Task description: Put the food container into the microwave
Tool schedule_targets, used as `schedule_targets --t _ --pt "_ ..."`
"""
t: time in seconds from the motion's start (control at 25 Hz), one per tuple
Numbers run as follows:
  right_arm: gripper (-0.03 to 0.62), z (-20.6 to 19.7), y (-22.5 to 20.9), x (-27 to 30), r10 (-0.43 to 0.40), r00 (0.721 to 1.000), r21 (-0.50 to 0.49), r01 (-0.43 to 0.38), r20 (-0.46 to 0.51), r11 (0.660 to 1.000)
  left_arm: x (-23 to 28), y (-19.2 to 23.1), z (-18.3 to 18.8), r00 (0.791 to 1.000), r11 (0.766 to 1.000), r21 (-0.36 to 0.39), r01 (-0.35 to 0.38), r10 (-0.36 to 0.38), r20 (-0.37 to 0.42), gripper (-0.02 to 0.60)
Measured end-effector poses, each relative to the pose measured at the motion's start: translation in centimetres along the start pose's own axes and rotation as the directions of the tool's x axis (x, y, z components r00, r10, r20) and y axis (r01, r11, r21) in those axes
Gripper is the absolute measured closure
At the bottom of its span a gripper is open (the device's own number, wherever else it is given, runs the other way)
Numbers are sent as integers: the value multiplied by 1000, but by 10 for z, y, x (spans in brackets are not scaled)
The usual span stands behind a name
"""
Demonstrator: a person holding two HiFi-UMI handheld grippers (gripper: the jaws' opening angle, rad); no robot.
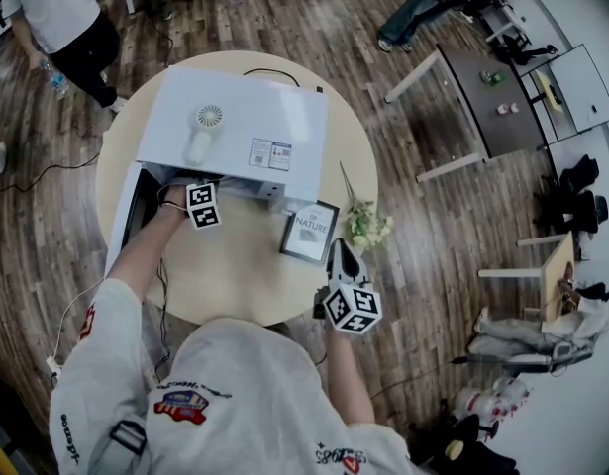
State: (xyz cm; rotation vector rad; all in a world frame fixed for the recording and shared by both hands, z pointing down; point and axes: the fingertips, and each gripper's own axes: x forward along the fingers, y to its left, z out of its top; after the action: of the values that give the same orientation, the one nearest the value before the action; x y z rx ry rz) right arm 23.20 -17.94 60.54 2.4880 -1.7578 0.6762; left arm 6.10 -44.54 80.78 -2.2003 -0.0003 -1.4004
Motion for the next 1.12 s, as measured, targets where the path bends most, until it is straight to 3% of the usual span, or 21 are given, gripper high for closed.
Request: schedule_targets --t 0.68,1.12 --pt "589 -2 2 0 10 1000 -1 -10 0 1000 1 6 -5 1000 999 -26 -28 28 -11 549" --pt "589 3 11 -8 34 999 -11 -34 -1 999 -21 5 -5 996 995 -49 -86 87 5 520"
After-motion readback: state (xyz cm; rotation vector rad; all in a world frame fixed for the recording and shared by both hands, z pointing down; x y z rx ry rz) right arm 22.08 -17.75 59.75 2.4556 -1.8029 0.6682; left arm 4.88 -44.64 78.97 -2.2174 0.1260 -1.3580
